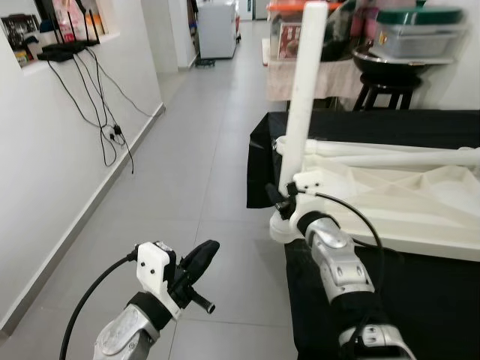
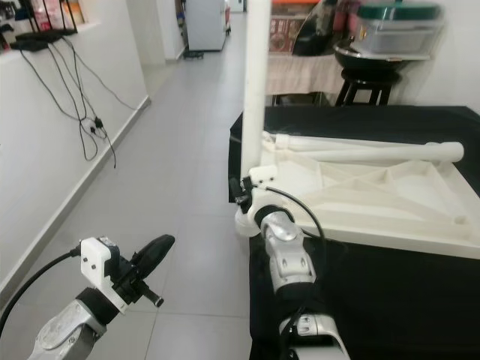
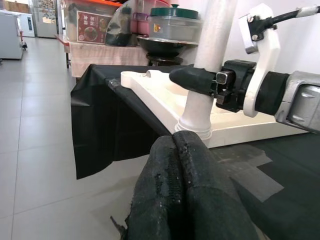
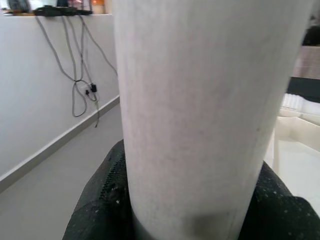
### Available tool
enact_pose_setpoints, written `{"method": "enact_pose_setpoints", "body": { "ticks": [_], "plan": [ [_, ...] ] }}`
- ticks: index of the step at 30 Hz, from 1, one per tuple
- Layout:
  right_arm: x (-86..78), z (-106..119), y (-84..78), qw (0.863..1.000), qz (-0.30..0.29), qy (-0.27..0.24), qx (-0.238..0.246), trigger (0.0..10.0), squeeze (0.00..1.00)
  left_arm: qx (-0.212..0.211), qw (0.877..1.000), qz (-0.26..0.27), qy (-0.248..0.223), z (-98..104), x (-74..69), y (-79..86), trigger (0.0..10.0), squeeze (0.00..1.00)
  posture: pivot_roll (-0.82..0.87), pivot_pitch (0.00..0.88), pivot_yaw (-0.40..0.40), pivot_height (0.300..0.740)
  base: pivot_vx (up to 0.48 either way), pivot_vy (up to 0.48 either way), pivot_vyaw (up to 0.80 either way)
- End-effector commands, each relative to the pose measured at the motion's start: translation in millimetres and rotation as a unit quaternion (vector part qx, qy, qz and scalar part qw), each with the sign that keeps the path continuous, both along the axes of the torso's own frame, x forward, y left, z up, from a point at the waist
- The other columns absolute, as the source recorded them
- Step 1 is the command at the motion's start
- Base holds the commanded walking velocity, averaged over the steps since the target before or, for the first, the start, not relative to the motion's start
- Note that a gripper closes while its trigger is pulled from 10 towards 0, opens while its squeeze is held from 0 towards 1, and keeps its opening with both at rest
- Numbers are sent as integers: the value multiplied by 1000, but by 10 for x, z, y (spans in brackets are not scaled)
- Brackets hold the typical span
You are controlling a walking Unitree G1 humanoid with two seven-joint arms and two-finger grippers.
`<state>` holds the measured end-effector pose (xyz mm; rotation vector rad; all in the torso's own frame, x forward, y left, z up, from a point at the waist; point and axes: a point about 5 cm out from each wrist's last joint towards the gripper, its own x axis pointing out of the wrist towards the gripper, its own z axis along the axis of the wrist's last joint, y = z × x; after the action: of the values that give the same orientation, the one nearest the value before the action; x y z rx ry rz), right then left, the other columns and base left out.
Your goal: Building children table
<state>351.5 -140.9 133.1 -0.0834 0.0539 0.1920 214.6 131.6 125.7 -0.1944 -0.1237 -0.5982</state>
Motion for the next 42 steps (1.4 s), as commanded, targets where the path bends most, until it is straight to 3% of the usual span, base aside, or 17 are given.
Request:
{"method": "enact_pose_setpoints", "body": {
  "ticks": [1,2,5,6,13,14,15,17,18,19,23,24,25,26,34,41,42],
  "plan": [
    [-92,-190,-154,997,-53,50,-27,0,0,3,1000,5,7,-41,4,15,10000,0,9,0,11,740,0,0,0],
    [-141,-168,-133,996,-60,59,-33,10000,0,-2,1000,10,7,-38,15,25,10000,0,9,0,6,740,0,0,0],
    [-181,-149,-112,994,-66,72,-41,10000,0,-8,1000,15,5,-37,34,40,10000,0,9,0,6,740,0,0,0],
    [-125,-87,-85,997,-34,64,-33,10000,1000,-8,1000,14,5,-39,37,38,10000,0,11,0,5,740,0,0,0],
    [85,179,81,992,122,27,14,10000,1000,-9,1000,11,4,-41,46,30,10000,0,9,0,6,740,0,0,0],
    [102,272,142,982,188,13,17,10000,663,-8,1000,12,4,-43,54,25,10000,0,21,0,7,740,0,0,0],
    [116,365,199,965,261,2,12,10000,0,-6,1000,11,2,-44,60,17,10000,0,28,0,5,740,0,0,0],
    [116,365,199,965,261,2,12,10000,0,-6,1000,11,2,-44,60,17,10000,0,28,0,5,740,0,0,0],
    [137,489,259,934,357,-13,-11,10000,0,-2,1000,11,0,-48,66,3,10000,0,41,0,3,740,0,0,0],
    [151,513,271,923,384,-9,-17,10000,0,1,1000,11,-1,-51,66,-2,10000,0,47,0,-2,740,0,0,0],
    [228,569,296,905,426,4,-8,10000,0,2,1000,14,-2,-57,65,-6,10000,0,51,0,-3,740,0,0,0],
    [265,581,301,899,437,12,5,4431,0,2,1000,15,-1,-64,67,-11,10000,0,63,0,-6,740,0,0,0],
    [265,581,301,899,437,12,5,4431,0,2,1000,15,-1,-64,67,-11,10000,0,63,0,-6,740,0,0,0],
    [276,566,300,896,444,23,10,0,0,3,1000,14,-1,-71,68,-18,10000,0,69,0,-10,740,0,0,0],
    [314,527,219,904,425,39,9,0,0,5,1000,16,-1,-82,63,-28,10000,0,80,0,-14,740,0,0,0],
    [335,376,43,937,346,43,-7,0,0,3,1000,17,-3,-82,55,-37,10000,0,81,0,-28,740,0,0,0],
    [323,192,-12,959,276,68,-2,0,0,2,1000,19,-4,-80,46,-31,10000,0,81,0,-40,740,0,0,0]
  ]
}}
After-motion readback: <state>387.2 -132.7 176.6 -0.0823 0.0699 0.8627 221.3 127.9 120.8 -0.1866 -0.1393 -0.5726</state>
